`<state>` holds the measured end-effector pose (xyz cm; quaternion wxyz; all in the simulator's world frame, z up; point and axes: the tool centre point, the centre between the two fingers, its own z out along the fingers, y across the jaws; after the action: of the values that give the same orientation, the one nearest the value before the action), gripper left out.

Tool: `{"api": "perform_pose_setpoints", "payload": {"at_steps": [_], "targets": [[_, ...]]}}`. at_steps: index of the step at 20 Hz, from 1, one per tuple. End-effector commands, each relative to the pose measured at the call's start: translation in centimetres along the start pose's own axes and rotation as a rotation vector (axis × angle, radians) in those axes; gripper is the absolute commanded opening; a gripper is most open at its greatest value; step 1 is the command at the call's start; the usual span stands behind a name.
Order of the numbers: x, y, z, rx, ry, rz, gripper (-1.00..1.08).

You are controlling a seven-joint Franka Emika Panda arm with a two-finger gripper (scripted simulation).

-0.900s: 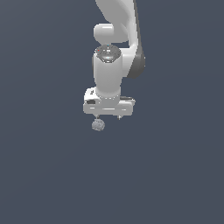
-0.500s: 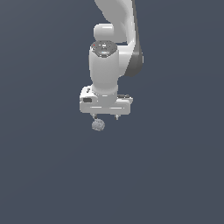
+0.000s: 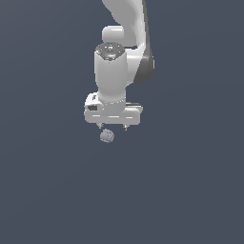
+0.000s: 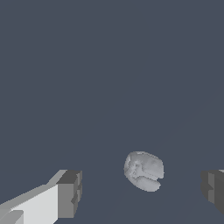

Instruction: Pick up the object and move it to a goal position.

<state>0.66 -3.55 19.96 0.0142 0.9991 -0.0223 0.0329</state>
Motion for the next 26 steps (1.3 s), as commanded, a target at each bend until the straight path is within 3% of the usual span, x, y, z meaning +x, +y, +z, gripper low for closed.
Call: {"api": "perform_pose_setpoints", "payload": {"at_steps": [1,15,26], "targets": [[-0.4,0.3,0.8,0.003,-0.006,0.025,1.0],[-5.7,3.8,9.5,0.016,-0.063,0.323,1.0],[-6.6,4.2,11.0,0.014,-0.071,0.359,1.0]]}}
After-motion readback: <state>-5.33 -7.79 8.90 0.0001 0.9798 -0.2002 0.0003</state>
